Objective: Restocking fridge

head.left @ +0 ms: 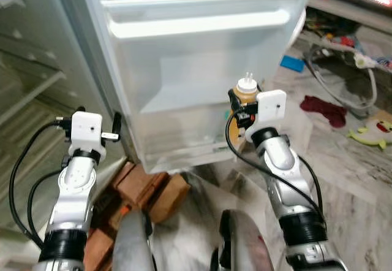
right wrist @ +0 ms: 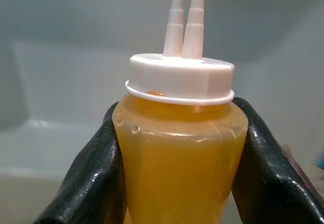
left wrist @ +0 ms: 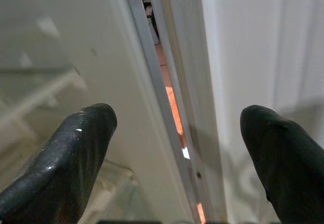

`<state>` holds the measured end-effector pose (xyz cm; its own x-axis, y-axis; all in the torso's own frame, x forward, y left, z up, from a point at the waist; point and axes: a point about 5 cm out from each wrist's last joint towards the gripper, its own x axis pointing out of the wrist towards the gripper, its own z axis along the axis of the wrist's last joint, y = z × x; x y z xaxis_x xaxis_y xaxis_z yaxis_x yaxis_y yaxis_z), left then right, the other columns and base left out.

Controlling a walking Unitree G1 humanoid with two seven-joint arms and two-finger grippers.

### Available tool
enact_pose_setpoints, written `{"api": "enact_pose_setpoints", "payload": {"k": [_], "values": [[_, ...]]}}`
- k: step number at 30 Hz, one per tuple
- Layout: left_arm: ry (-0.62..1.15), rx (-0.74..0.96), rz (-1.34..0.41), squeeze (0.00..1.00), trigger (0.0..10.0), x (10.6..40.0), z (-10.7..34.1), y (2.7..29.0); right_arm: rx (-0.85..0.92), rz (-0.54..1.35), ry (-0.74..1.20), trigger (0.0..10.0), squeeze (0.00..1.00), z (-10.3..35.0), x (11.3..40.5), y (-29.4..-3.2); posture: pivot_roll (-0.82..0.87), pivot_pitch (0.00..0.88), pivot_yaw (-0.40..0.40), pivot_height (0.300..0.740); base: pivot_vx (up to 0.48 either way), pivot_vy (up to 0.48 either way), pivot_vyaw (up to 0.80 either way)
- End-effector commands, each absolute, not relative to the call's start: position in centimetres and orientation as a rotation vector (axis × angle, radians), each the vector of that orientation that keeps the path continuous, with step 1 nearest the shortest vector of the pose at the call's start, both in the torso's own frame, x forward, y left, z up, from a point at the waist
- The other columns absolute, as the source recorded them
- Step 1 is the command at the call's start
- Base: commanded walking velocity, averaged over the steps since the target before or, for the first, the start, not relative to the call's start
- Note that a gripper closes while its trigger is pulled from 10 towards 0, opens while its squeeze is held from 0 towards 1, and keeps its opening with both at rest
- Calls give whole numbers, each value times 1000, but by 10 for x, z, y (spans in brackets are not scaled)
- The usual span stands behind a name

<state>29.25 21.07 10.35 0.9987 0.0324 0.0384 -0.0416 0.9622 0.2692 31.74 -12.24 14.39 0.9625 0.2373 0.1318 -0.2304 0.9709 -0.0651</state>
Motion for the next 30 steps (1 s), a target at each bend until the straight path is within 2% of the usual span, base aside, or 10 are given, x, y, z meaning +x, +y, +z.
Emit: {"api": "enact_pose_setpoints", "payload": {"k": [1,8,13,17,25,30], "values": [[-67,297,14,0,10000,294,110,205,-53,253,-151,10000,0,150,321,-123,28,0,-40,702,0,0,0],[-34,277,28,0,10000,289,99,206,-60,281,-110,10000,0,146,316,-119,12,0,-62,740,0,0,0],[-15,274,18,0,10000,286,95,205,3,238,-24,10000,0,132,304,-122,14,0,-72,740,0,0,0],[-7,274,13,0,10000,284,94,205,-7,229,-31,10000,0,132,296,-123,9,9,-76,740,0,0,0],[22,265,18,0,10000,280,87,201,-30,289,13,10000,0,121,275,-130,-6,23,-86,740,0,0,0],[45,226,-43,0,10000,280,83,194,37,384,57,10000,0,115,260,-128,-15,33,-91,740,0,0,0]]}}
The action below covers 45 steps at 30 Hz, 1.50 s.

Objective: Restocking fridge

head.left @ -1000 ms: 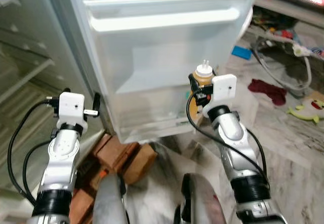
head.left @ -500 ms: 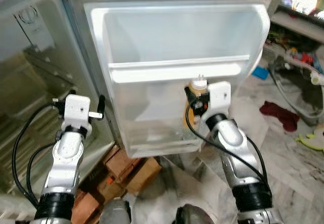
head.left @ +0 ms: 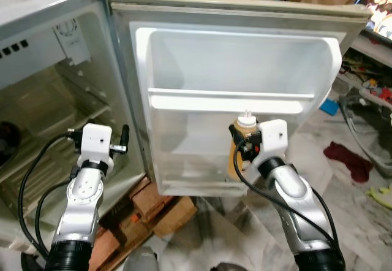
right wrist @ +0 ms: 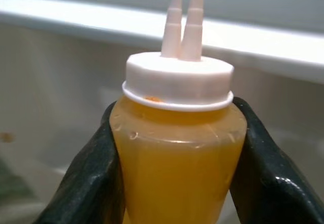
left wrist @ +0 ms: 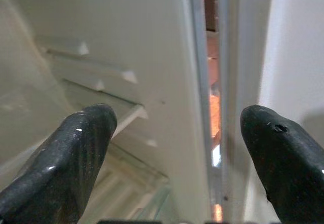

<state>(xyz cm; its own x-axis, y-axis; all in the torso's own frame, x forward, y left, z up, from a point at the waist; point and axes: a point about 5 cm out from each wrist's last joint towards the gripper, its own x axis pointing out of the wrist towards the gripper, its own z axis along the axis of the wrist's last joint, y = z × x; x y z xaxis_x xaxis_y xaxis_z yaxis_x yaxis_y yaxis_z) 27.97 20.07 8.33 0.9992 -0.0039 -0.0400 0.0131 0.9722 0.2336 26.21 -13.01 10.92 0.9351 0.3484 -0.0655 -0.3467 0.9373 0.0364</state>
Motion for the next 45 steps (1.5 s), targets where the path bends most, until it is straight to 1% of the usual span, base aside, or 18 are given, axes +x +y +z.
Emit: {"api": "enact_pose_setpoints", "payload": {"k": [1,2,3,6,10,11,16,20,22,28,40,43,45], "values": [[61,184,-98,0,10000,281,83,187,16,402,66,10000,0,115,258,-127,-16,33,-91,740,0,0,0],[61,184,-98,0,10000,281,83,187,16,402,66,10000,0,115,258,-127,-16,33,-91,740,0,0,0],[72,169,-180,0,10000,279,84,178,-5,462,73,10000,0,115,255,-123,-15,33,-92,740,0,0,0],[91,181,-271,0,10000,275,83,169,15,506,72,10000,0,119,255,-119,-12,36,-92,740,0,0,0],[107,193,-235,0,10000,271,80,174,-38,484,64,10000,0,121,258,-122,-10,41,-90,740,0,0,0],[111,195,-235,0,10000,270,79,175,-87,461,40,10000,0,119,259,-125,-8,43,-91,740,0,0,0],[121,204,-233,0,10000,268,77,177,-130,480,19,10000,0,118,256,-124,-6,46,-90,740,-120,0,0],[117,219,-254,0,10000,269,79,174,-101,501,10,10000,0,122,256,-121,-6,50,-87,740,0,0,0],[114,218,-256,0,10000,270,80,171,-108,499,-22,10000,0,126,257,-119,-8,50,-88,740,0,-124,625],[118,217,-264,0,10000,270,79,170,-83,481,-34,10000,0,127,261,-119,-7,47,-86,740,0,-283,622],[125,230,-267,0,10000,271,79,172,-69,396,-62,10000,0,125,269,-121,19,21,-73,740,0,-293,0],[129,237,-279,0,10000,271,78,170,-46,364,-68,10000,0,122,273,-120,29,0,-65,740,0,-289,0],[131,242,-286,0,10000,272,77,170,-91,361,-97,10000,0,123,274,-115,35,0,-59,740,0,-274,0]]}}
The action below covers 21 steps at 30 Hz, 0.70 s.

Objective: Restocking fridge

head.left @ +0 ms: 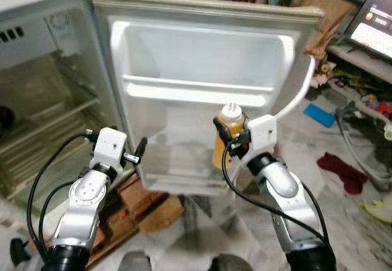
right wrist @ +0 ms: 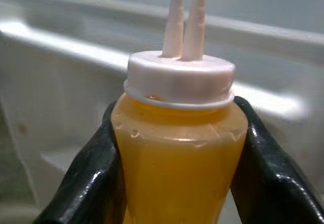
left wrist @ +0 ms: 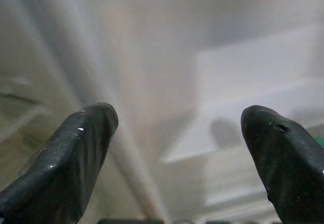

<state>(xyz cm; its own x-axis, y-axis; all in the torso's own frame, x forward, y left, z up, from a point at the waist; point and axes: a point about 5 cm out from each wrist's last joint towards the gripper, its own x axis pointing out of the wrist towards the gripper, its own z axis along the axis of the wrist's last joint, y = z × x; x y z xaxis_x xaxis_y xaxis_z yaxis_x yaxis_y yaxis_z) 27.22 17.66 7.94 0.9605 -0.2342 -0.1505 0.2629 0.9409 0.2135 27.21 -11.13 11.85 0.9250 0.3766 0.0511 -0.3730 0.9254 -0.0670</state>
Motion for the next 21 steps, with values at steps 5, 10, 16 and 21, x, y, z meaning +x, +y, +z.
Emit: {"api": "enact_pose_setpoints", "payload": {"k": [5,10,16,21], "values": [[147,237,-290,0,10000,272,78,170,-68,403,-115,10000,0,124,274,-108,34,0,-54,740,0,-52,596],[240,139,-485,0,10000,259,71,156,-56,390,-138,10000,0,127,279,-109,26,0,-53,740,0,0,800],[303,131,-623,0,10000,249,66,147,-64,374,-161,10000,0,131,289,-109,28,0,-59,740,0,0,685],[314,95,-680,0,10000,249,70,141,-15,400,-168,10000,0,135,297,-97,28,2,-67,740,0,0,91]]}}
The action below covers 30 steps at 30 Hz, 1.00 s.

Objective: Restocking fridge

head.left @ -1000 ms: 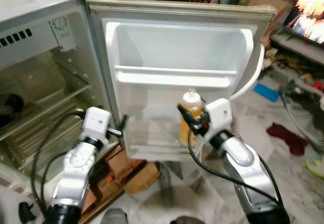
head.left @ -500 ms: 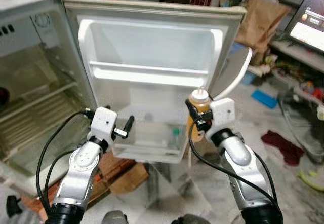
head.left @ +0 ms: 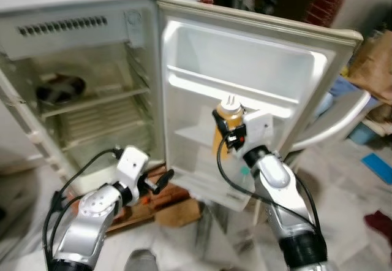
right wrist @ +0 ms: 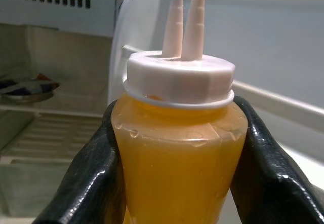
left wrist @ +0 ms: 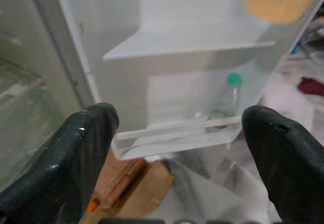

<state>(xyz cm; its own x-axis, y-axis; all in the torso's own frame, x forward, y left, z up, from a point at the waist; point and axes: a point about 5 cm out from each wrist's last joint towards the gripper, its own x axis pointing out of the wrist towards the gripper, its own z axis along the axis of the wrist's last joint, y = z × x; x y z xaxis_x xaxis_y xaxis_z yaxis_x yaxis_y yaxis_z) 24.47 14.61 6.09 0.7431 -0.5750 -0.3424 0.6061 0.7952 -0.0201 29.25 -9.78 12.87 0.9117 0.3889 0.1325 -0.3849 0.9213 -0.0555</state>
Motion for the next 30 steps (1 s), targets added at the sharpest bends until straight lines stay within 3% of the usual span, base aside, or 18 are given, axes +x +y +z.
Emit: {"api": "enact_pose_setpoints", "payload": {"k": [1,8,13,23,30], "values": [[314,97,-686,0,10000,250,71,140,2,423,-167,10000,0,136,299,-90,28,2,-69,740,0,0,0],[287,128,-669,0,10000,257,75,135,19,529,-215,10000,0,146,302,-65,29,3,-80,740,0,0,457],[288,121,-652,0,10000,257,76,132,98,514,-215,10000,0,151,306,-62,30,7,-80,740,0,0,800],[280,122,-642,0,10000,259,76,124,84,495,-235,10000,0,155,313,-56,28,14,-80,740,0,0,791],[256,151,-571,0,10000,269,78,124,160,531,-235,10000,0,164,316,-47,30,15,-85,740,0,0,0]]}}
